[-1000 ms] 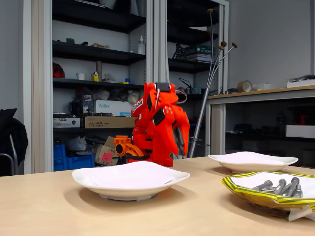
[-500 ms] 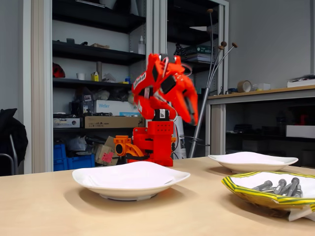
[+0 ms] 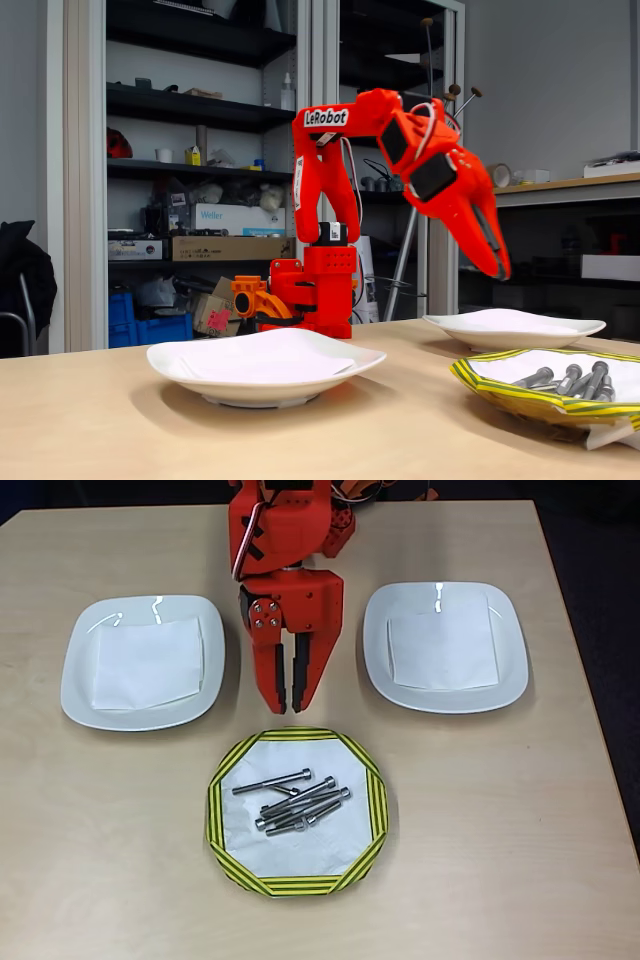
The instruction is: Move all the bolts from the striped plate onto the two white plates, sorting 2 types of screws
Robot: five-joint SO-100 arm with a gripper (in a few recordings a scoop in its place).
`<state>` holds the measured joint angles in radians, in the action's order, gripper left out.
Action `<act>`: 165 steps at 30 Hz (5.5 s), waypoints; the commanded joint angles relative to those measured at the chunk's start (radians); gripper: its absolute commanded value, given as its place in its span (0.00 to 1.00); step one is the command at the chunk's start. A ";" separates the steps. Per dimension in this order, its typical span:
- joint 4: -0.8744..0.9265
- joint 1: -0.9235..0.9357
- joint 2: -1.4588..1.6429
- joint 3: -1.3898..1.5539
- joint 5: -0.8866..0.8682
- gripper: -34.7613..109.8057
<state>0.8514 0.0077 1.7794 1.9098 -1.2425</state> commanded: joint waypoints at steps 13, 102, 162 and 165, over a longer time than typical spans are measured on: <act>0.397 -0.081 -0.545 -0.670 -0.747 0.32; 0.463 0.388 -0.253 -0.360 -0.080 0.24; -0.176 0.038 -0.578 -0.354 -0.155 0.30; -0.196 0.040 -0.604 -0.356 -0.160 0.30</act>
<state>0.6734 0.0276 1.1689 1.5570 -1.3913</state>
